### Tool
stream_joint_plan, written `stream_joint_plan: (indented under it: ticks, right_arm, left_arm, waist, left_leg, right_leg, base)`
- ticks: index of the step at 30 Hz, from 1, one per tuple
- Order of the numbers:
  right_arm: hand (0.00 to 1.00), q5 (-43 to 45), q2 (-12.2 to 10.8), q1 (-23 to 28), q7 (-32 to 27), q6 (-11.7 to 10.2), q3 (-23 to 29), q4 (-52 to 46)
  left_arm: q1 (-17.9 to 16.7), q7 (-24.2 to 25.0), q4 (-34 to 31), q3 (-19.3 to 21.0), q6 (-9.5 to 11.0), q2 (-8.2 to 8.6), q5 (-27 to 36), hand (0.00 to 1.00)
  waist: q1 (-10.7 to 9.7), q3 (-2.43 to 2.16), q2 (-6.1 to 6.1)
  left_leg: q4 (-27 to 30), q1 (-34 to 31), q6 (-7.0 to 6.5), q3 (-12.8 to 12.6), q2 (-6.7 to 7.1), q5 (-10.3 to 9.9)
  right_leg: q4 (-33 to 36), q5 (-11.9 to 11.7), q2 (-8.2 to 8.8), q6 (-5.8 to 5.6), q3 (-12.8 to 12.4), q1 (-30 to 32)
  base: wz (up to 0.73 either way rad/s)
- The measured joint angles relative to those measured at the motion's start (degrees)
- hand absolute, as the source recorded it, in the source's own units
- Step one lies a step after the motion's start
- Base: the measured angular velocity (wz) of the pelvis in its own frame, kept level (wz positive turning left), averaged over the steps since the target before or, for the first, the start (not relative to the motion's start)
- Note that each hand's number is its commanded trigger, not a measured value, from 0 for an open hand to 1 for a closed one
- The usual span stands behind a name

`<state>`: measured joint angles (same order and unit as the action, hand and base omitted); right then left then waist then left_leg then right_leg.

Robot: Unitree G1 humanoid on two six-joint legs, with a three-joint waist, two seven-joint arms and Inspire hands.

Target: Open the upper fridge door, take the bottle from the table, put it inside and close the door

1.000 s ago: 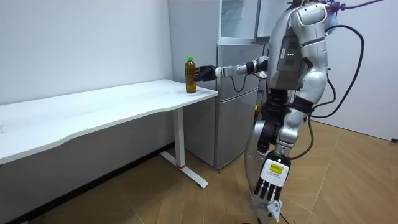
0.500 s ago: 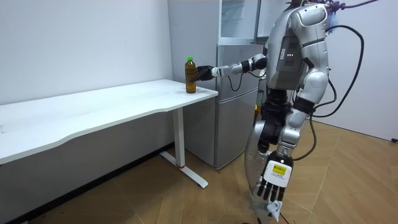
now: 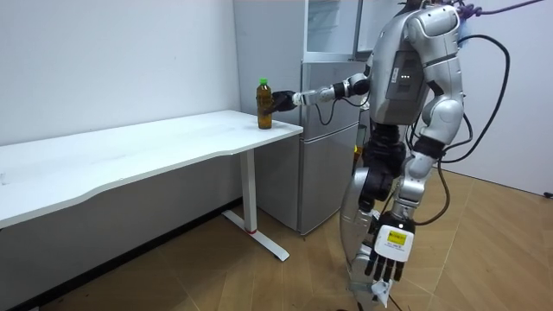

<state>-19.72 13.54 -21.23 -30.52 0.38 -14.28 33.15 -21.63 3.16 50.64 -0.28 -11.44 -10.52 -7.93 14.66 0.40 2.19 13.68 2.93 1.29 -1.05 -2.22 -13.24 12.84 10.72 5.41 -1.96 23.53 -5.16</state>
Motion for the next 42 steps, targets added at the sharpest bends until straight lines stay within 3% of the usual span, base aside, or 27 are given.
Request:
stream_joint_plan:
  ticks: [11, 21, 25, 32, 38, 42]
  right_arm:
    - [0.00, -0.4, 1.9, -0.6, 3.9, 0.6, 0.0, 2.3]
    - [0.00, -5.5, 2.9, -2.1, 4.0, 0.5, -0.1, 9.5]
    - [0.00, -7.1, 2.9, -2.1, 4.5, 0.5, -0.1, 9.4]
    - [0.00, -10.1, 3.3, -2.1, 4.4, -0.3, -0.1, 9.4]
    - [0.00, -14.8, 3.3, -2.1, 4.0, -0.9, 1.0, 9.4]
    - [0.00, -16.5, 3.3, -2.0, 4.4, -1.0, 2.1, 9.4]
  left_arm:
    - [-2.5, 0.2, 0.0, 0.1, 0.5, -1.61, 2.9, 0.00]
    - [-2.7, 0.5, 0.1, 0.2, 1.5, -2.00, 2.8, 0.00]
    - [-3.8, 1.4, 0.0, 0.2, 1.3, -1.99, 2.8, 0.00]
    - [-4.7, 1.3, 0.0, 0.2, 1.3, -2.00, 2.8, 0.00]
    - [-4.9, 0.8, 0.0, 0.3, 1.5, -2.08, 2.7, 0.00]
    - [-5.3, 0.8, 0.0, 0.3, 1.5, -2.06, 2.7, 0.00]
  waist:
    - [0.2, 0.10, 0.77]
    - [2.8, 0.35, 1.19]
    - [3.0, 0.43, 1.23]
    - [2.9, 0.83, 0.01]
    - [2.5, 0.60, -0.65]
    - [2.7, 0.20, -1.33]
  left_leg:
    - [-0.2, -0.2, 0.02, 0.2, -0.02, 0.0]
    - [0.1, -0.3, 0.07, 1.8, 0.09, 0.0]
    - [0.2, -0.2, 0.07, 1.9, 0.16, 0.0]
    - [0.8, -0.2, 0.07, 1.9, 0.21, 0.0]
    - [1.2, -0.3, 0.06, 2.8, 0.46, 0.0]
    - [1.7, -0.4, -0.07, 3.2, 0.77, -0.1]
  right_leg:
    - [-0.1, 0.0, -0.06, 0.00, 0.2, -0.1]
    - [-0.1, 0.0, -0.01, -0.05, 1.9, -0.8]
    - [-0.1, 0.0, 0.02, -0.07, 2.0, -0.8]
    - [-0.1, 0.0, 0.13, -0.07, 2.2, -1.3]
    - [-0.1, 0.0, 0.34, -0.07, 3.1, -2.0]
    - [-0.1, 0.1, 0.56, -0.16, 3.3, -2.4]
  base:
    - [0.00]
    - [0.07]
    - [0.03]
    - [0.00]
    - [0.06]
    - [0.05]
